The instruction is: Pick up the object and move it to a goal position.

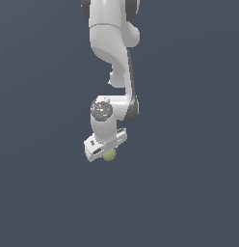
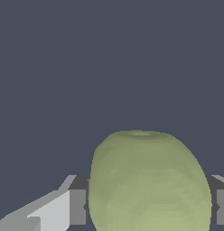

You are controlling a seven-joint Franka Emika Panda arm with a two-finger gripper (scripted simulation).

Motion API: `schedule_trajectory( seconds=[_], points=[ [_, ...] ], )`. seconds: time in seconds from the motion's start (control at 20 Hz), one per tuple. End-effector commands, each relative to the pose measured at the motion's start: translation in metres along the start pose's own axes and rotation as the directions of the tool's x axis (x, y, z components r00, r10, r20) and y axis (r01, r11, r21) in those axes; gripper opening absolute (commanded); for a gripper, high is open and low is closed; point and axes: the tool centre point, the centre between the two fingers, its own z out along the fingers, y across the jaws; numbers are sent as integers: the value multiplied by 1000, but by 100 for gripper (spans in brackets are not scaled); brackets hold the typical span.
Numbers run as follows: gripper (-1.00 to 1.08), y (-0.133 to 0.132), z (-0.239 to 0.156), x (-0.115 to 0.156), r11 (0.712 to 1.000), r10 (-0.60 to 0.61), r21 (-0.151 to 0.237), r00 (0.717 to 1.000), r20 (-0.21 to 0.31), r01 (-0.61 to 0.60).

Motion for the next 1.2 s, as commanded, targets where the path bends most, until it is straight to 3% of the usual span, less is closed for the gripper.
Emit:
schedule_trajectory(
  seconds=[0.0, 0.65, 1.15],
  points=[
    [-100, 0, 1, 0, 1000, 0, 0, 1000, 0, 0],
    [-100, 5, -8, -1, 1000, 0, 0, 1000, -1, 0],
    [-100, 39, -69, -9, 1000, -1, 0, 1000, -1, 1]
  ],
)
